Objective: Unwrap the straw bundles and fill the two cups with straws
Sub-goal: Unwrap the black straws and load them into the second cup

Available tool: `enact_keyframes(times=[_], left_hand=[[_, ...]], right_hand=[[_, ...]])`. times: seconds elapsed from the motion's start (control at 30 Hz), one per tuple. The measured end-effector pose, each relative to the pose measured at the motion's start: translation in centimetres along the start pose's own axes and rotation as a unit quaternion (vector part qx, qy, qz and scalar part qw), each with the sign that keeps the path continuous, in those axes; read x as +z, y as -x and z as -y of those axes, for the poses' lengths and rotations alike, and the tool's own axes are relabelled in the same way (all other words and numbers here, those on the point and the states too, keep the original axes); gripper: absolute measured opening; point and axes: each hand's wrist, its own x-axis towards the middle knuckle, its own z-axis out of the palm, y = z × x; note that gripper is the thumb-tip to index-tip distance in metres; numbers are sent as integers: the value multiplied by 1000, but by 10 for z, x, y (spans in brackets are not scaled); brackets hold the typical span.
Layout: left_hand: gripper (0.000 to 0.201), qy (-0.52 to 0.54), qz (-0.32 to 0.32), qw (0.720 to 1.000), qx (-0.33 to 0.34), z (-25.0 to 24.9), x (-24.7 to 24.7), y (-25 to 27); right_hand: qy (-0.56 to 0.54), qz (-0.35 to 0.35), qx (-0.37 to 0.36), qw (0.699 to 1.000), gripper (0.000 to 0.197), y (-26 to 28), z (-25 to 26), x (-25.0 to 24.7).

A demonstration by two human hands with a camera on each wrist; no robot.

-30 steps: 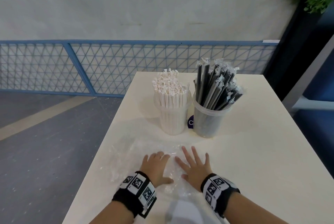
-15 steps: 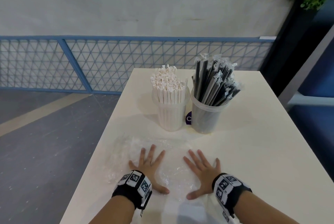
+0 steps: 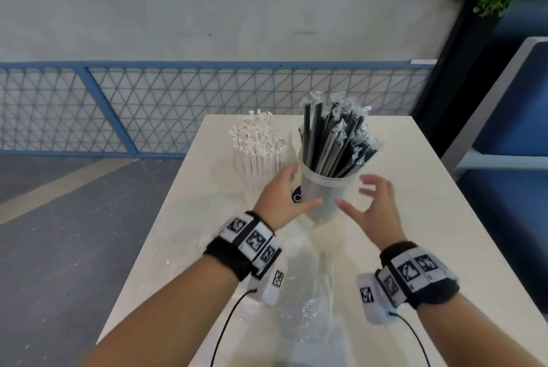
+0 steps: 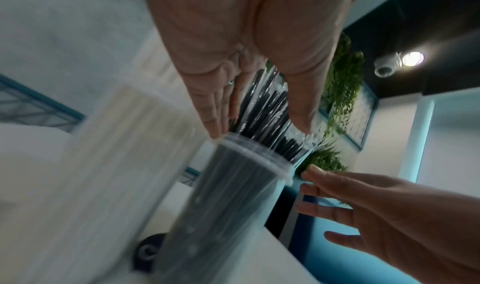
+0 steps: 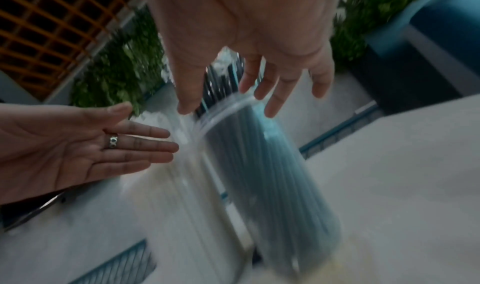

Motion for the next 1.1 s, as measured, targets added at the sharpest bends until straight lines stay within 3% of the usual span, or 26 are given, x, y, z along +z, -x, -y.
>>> enact_keyframes(times=[0.13, 0.23, 0.3, 0.37, 0.43, 0.53, 0.63, 0.73, 0.87, 1.0, 1.1], left_hand=[[117, 2, -14, 1000, 14, -20, 10, -50], [142, 11, 12, 999, -46, -21, 15, -73], [142, 56, 19, 996, -72, -18, 18, -84], [139, 80, 33, 993, -78, -14, 18, -95], [132, 76, 63, 991, -91, -12, 16, -104], [111, 79, 89, 990, -76, -11, 17, -110], [111, 99, 97, 989, -56, -7, 22, -113], [107, 127, 48, 990, -37, -4, 26, -114], [92, 166, -11, 986, 5, -23, 15, -118], [104, 208, -21, 978, 21, -33, 8, -119], [126, 132, -53, 989, 32, -37, 0, -111]], right_hand=[[32, 12, 8, 999, 95, -49, 3, -16], [45, 92, 13, 995, 91, -74, 4, -22], [-7, 181, 14, 983, 88, -86, 2, -27], [-31, 237, 4, 971, 104, -97, -3, -30], [-9, 253, -11, 967, 121, -108, -7, -29], [12, 271, -68, 960, 123, -121, -1, -26], [-49, 253, -83, 963, 123, -126, 7, -20], [-146, 174, -74, 971, 101, -124, 12, -18], [-213, 106, -108, 965, 93, -122, 32, -27], [-214, 111, -158, 958, 91, -122, 55, -40], [-182, 154, -174, 955, 95, -120, 55, -39]])
